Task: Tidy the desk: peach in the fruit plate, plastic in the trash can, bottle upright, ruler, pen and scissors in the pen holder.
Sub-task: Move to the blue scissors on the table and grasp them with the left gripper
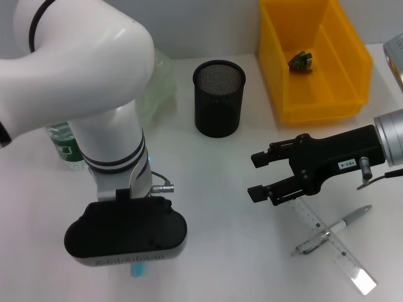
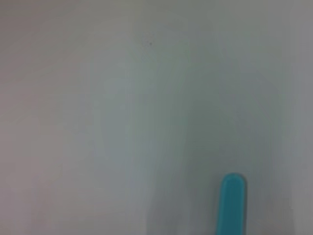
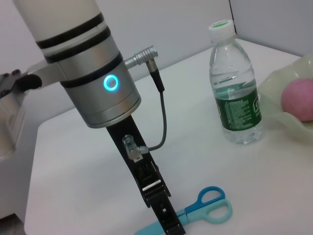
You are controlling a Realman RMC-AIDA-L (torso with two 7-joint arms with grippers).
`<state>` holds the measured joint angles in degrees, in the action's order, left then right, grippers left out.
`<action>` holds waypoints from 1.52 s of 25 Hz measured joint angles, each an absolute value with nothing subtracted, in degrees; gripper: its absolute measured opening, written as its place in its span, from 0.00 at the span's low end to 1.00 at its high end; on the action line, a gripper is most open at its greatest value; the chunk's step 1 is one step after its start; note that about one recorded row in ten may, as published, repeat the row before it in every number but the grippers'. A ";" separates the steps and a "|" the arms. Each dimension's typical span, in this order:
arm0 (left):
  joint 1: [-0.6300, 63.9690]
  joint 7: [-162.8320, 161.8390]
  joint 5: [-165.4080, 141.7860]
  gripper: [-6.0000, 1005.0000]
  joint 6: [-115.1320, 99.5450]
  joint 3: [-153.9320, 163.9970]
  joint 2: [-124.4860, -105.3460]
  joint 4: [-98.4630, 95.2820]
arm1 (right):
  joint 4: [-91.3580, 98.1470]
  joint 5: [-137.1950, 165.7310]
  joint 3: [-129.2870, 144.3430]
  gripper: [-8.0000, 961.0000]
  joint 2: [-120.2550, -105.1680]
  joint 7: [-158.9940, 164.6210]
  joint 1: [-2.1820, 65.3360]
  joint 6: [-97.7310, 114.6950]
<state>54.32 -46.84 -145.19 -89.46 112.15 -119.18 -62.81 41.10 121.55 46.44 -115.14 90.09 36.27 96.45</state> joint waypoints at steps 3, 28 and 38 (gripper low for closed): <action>54.45 -46.25 -145.19 0.72 -89.11 112.07 -119.18 -62.29 | 41.01 121.54 46.48 0.86 -115.27 90.08 36.31 96.08; 54.36 -42.52 -144.64 0.69 -86.24 111.67 -119.18 -58.99 | 40.78 121.46 46.41 0.86 -116.26 89.81 36.82 95.24; 54.67 -41.27 -143.95 0.68 -86.04 111.68 -119.18 -57.85 | 40.78 121.46 46.42 0.86 -116.62 89.38 36.83 94.84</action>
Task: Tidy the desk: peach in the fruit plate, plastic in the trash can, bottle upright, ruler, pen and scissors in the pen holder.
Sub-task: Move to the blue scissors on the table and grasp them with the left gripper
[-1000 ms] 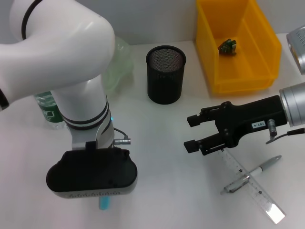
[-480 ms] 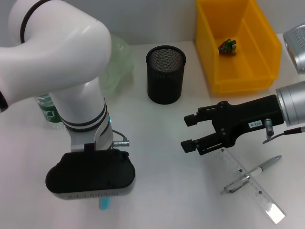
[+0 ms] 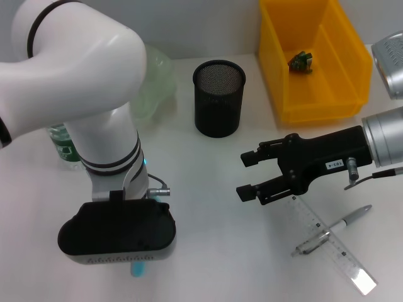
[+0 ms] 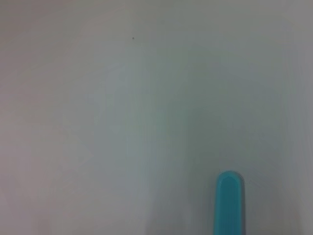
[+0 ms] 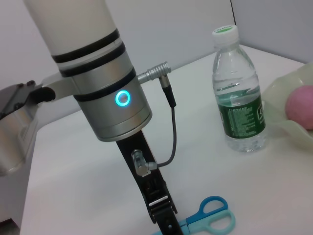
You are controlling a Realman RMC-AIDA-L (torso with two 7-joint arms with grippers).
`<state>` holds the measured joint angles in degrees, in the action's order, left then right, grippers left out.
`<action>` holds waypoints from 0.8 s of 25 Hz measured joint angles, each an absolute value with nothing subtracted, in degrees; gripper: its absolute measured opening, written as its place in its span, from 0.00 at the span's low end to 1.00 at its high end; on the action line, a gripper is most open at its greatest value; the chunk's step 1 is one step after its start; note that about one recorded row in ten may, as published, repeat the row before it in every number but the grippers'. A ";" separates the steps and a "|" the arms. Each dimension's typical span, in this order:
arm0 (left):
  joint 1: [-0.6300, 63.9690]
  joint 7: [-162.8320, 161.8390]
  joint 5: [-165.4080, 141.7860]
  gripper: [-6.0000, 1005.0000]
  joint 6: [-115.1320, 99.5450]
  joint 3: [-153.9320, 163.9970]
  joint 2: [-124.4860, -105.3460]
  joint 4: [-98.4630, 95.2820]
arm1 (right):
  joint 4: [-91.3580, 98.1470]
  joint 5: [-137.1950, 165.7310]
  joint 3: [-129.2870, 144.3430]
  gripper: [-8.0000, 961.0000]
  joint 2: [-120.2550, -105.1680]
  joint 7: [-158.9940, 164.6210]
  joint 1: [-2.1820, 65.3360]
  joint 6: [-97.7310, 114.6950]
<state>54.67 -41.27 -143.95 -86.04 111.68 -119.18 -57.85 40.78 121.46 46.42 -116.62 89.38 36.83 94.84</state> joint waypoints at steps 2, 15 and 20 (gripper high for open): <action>54.74 -41.10 -143.79 0.67 -85.83 111.69 -119.18 -57.67 | 40.77 121.46 46.50 0.86 -116.66 89.38 36.83 94.67; 54.71 -41.40 -143.70 0.66 -85.76 111.59 -119.18 -57.67 | 40.60 121.46 46.81 0.86 -116.75 89.29 36.80 94.65; 54.51 -41.34 -143.69 0.59 -85.71 111.62 -119.18 -57.57 | 40.60 121.46 46.92 0.86 -116.74 89.29 36.95 94.66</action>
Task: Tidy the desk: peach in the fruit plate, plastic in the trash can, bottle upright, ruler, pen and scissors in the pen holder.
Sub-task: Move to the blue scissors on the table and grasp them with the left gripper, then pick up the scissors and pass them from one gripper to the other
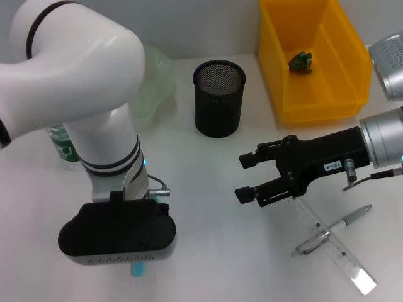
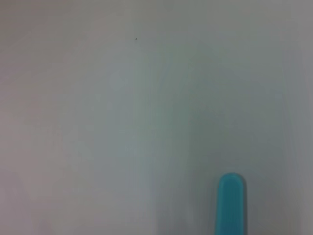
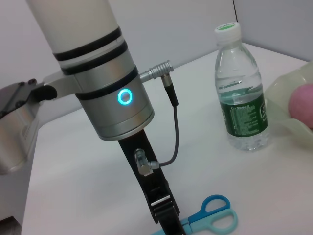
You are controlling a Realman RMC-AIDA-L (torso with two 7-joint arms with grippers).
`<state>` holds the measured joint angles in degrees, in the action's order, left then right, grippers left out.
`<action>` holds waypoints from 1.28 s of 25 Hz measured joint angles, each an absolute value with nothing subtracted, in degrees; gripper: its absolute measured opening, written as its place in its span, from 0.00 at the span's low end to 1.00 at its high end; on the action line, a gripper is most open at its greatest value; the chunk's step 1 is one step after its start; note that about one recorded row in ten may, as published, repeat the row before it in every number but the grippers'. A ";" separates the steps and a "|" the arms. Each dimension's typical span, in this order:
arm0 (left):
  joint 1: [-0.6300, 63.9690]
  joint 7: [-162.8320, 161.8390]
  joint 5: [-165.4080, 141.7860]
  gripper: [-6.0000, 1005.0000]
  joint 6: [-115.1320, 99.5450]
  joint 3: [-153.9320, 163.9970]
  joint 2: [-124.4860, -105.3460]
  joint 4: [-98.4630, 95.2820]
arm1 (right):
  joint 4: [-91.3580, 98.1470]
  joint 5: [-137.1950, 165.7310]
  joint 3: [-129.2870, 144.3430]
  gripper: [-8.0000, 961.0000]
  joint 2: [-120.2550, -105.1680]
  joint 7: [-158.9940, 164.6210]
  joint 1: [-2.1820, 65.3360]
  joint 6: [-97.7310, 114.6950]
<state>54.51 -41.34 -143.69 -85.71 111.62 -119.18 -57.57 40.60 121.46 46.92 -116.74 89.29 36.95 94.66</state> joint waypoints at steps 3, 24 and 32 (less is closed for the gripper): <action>54.48 -41.31 -143.66 0.50 -85.62 111.62 -119.18 -57.50 | 40.60 121.46 46.94 0.86 -116.72 89.29 36.98 94.66; 54.87 -40.79 -143.46 0.41 -84.39 112.38 -119.18 -55.38 | 40.69 121.46 46.85 0.85 -117.24 89.29 37.09 94.66; 54.87 -42.00 -143.97 0.28 -84.96 111.35 -119.18 -56.06 | 40.96 121.46 46.58 0.85 -117.33 89.30 37.09 94.66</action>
